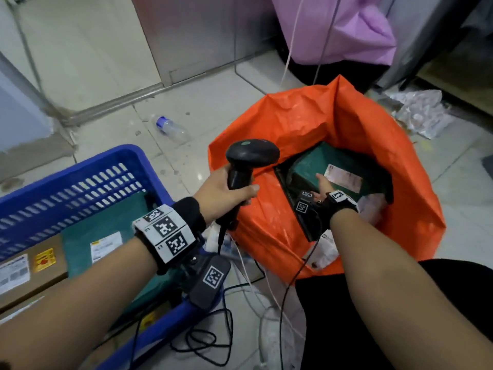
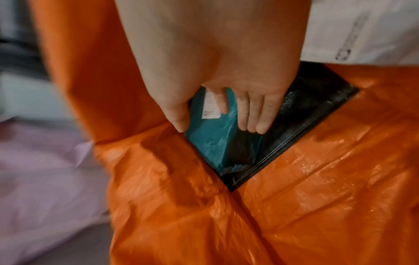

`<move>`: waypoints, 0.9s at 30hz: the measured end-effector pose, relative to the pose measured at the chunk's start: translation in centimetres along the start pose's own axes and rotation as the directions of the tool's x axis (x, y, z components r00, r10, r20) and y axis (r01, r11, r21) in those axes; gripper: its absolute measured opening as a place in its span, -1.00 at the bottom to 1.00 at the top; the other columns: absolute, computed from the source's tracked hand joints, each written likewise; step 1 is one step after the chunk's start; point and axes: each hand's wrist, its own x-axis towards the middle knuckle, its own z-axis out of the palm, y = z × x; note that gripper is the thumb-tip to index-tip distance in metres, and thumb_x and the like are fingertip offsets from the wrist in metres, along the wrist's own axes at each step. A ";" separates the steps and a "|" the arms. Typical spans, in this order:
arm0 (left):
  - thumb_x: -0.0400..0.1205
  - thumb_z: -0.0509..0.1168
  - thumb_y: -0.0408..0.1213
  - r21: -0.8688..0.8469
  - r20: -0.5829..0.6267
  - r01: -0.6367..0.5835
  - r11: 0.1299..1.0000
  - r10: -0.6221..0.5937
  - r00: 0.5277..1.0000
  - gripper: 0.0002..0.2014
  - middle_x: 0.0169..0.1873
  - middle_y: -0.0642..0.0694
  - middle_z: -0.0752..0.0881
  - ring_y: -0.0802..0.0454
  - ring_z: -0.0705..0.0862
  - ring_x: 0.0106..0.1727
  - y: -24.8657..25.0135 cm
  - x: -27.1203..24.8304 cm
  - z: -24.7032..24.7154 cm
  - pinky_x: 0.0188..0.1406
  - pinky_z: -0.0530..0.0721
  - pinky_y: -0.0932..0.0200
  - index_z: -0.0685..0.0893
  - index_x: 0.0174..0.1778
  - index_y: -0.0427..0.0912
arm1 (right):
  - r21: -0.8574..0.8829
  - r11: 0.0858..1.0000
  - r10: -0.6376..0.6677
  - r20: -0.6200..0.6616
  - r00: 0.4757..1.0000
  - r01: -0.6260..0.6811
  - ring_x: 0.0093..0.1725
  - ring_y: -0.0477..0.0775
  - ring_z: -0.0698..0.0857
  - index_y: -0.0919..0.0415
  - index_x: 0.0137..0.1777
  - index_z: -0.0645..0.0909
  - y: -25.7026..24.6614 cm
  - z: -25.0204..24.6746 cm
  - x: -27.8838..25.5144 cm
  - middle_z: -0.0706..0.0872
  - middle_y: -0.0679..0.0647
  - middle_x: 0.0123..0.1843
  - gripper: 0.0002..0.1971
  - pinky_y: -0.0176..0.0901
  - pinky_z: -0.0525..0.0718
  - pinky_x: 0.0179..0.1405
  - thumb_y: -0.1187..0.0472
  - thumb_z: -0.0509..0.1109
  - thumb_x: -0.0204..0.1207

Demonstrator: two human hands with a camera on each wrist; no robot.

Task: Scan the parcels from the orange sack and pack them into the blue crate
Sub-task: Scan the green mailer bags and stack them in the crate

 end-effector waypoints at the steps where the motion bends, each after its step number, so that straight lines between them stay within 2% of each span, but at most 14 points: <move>1: 0.58 0.41 -0.44 0.016 0.023 -0.002 1.000 0.002 1.000 -0.83 -0.33 -0.18 0.63 0.11 0.64 -0.44 -0.2 0.9 0.5 -0.34 0.60 0.26 0.54 -0.02 -0.33 | 0.066 0.998 0.006 -0.011 1.000 -0.005 0.23 0.27 0.67 0.16 0.65 0.23 0.4 -0.4 1.0 0.45 0.26 0.51 -0.38 -0.10 0.66 -0.31 -0.15 0.17 0.69; 3: 0.58 0.40 -0.45 0.032 0.057 -0.004 0.999 0.002 0.998 -0.84 -0.34 -0.16 0.64 0.11 0.64 -0.44 -0.6 2.3 1.3 -0.34 0.61 0.27 0.54 -0.02 -0.35 | 0.151 0.988 -0.008 -0.025 1.000 0.012 -0.18 0.20 0.69 0.17 0.67 0.19 1.1 -1.5 3.0 0.49 0.33 0.45 -0.35 -0.19 0.66 -0.61 -0.19 0.09 0.71; 4: 0.59 0.39 -0.46 0.031 0.067 0.001 1.000 -0.003 0.998 -0.84 -0.36 -0.14 0.64 0.12 0.64 -0.44 -0.9 2.7 1.6 -0.35 0.61 0.29 0.55 -0.01 -0.36 | 0.129 0.991 -0.037 -0.037 0.999 0.041 -0.24 0.19 0.71 0.14 0.69 0.14 1.5 -2.1 3.7 0.46 0.36 0.46 -0.37 -0.20 0.64 -0.68 -0.18 0.05 0.73; 5: 0.59 0.38 -0.47 0.026 0.071 0.001 1.000 -0.003 0.997 -0.85 -0.37 -0.13 0.65 0.13 0.64 -0.45 -1.1 3.1 1.9 -0.36 0.61 0.31 0.55 0.00 -0.38 | 0.097 0.994 -0.044 -0.059 0.997 0.050 -0.15 0.16 0.76 0.11 0.71 0.09 2.1 -2.5 4.7 0.39 0.37 0.55 -0.39 -0.19 0.66 -0.59 -0.16 0.01 0.74; 6: 0.59 0.37 -0.48 0.019 0.074 0.001 1.000 -0.002 0.997 -0.85 -0.37 -0.12 0.65 0.14 0.63 -0.45 -1.4 3.4 2.2 -0.36 0.60 0.32 0.55 0.00 -0.39 | 0.031 0.997 -0.065 -0.085 0.994 0.067 0.10 0.17 0.74 0.10 0.71 0.08 2.6 -2.9 5.5 0.33 0.32 0.62 -0.40 -0.13 0.67 -0.39 -0.14 0.00 0.75; 8: 0.59 0.37 -0.48 0.005 0.086 0.007 1.000 -0.008 0.996 -0.86 -0.36 -0.13 0.65 0.14 0.63 -0.44 -1.9 3.8 2.5 -0.36 0.60 0.33 0.55 0.00 -0.38 | -0.066 0.995 -0.086 -0.134 0.987 0.078 0.51 0.25 0.47 0.17 0.70 0.09 3.0 -3.1 5.3 0.29 0.23 0.66 -0.38 -0.08 0.57 -0.07 -0.13 0.03 0.74; 10: 0.59 0.37 -0.47 -0.008 0.101 0.024 1.000 -0.023 0.995 -0.86 -0.36 -0.12 0.66 0.12 0.62 -0.41 -2.4 4.0 2.6 -0.34 0.60 0.32 0.56 0.00 -0.37 | -0.381 0.921 -0.144 -0.144 0.979 0.079 0.58 0.30 0.38 0.24 0.72 -0.04 3.2 -4.0 5.8 0.29 0.25 0.65 -0.25 -0.02 0.51 0.23 -0.09 0.20 0.71; 11: 0.59 0.37 -0.46 -0.010 0.106 0.030 0.999 -0.029 0.994 -0.86 -0.37 -0.10 0.66 0.11 0.62 -0.40 -2.6 4.0 2.6 -0.33 0.60 0.32 0.56 0.01 -0.38 | -0.596 0.799 -0.196 -0.137 0.971 0.077 0.58 0.32 0.38 0.23 0.72 -0.09 3.0 -4.4 5.3 0.26 0.31 0.66 -0.17 -0.01 0.45 0.34 -0.11 0.27 0.67; 13: 0.59 0.38 -0.45 -0.002 0.116 0.037 0.999 -0.036 0.993 -0.85 -0.39 -0.05 0.67 0.10 0.63 -0.39 -3.1 4.1 2.4 -0.31 0.60 0.32 0.57 0.02 -0.38 | -0.773 0.633 -0.245 -0.145 0.959 0.045 0.54 0.33 0.43 0.25 0.70 0.03 2.9 -5.2 5.5 0.35 0.33 0.62 -0.14 0.00 0.43 0.36 -0.25 0.26 0.60; 16: 0.59 0.38 -0.44 0.004 0.124 0.043 0.999 -0.043 0.991 -0.86 -0.38 -0.04 0.66 0.11 0.65 -0.37 -3.7 4.1 2.0 -0.30 0.61 0.31 0.58 0.00 -0.35 | -0.846 0.532 -0.253 -0.122 0.960 0.033 0.52 0.33 0.45 0.39 0.65 0.14 3.1 -4.9 5.9 0.40 0.31 0.58 -0.17 -0.01 0.44 0.36 -0.22 0.23 0.63; 18: 0.59 0.38 -0.43 0.004 0.121 0.044 0.999 -0.044 0.992 -0.87 -0.36 -0.06 0.66 0.11 0.66 -0.35 -4.0 4.0 1.5 -0.28 0.63 0.30 0.58 0.00 -0.34 | -0.862 0.498 -0.317 -0.076 0.945 0.098 0.48 0.30 0.49 0.32 0.59 0.32 2.9 -4.7 5.7 0.47 0.24 0.54 -0.30 -0.04 0.45 0.33 -0.18 0.27 0.63; 21: 0.60 0.38 -0.41 0.003 0.116 0.049 0.999 -0.049 0.992 -0.86 -0.37 -0.02 0.66 0.09 0.66 -0.33 -4.2 3.7 0.7 -0.24 0.65 0.26 0.59 0.01 -0.33 | -0.926 0.347 -0.363 0.015 0.932 0.150 0.49 0.29 0.49 0.12 0.56 0.45 2.5 -4.6 5.7 0.45 0.21 0.58 -0.37 0.01 0.45 0.40 -0.26 0.20 0.63; 24: 0.60 0.40 -0.39 -0.001 0.118 0.044 0.999 -0.044 0.992 -0.85 -0.41 0.01 0.66 0.09 0.65 -0.35 -4.1 3.3 0.1 -0.25 0.65 0.25 0.59 0.01 -0.33 | -0.917 0.363 -0.307 0.051 0.950 0.167 0.22 0.34 0.68 0.22 0.25 0.68 2.0 -3.8 5.5 0.71 0.29 0.26 -0.44 -0.01 0.60 0.17 -0.23 0.33 0.49; 27: 0.59 0.39 -0.40 -0.010 0.102 0.032 0.999 -0.030 0.994 -0.87 -0.43 0.01 0.65 0.11 0.65 -0.36 -3.6 2.7 -0.6 -0.24 0.65 0.26 0.59 -0.01 -0.32 | -0.876 0.428 -0.292 0.100 0.951 0.224 0.15 0.34 0.72 0.34 0.11 0.70 1.5 -2.6 5.3 0.76 0.33 0.11 -0.69 0.12 0.66 0.23 0.11 0.40 0.51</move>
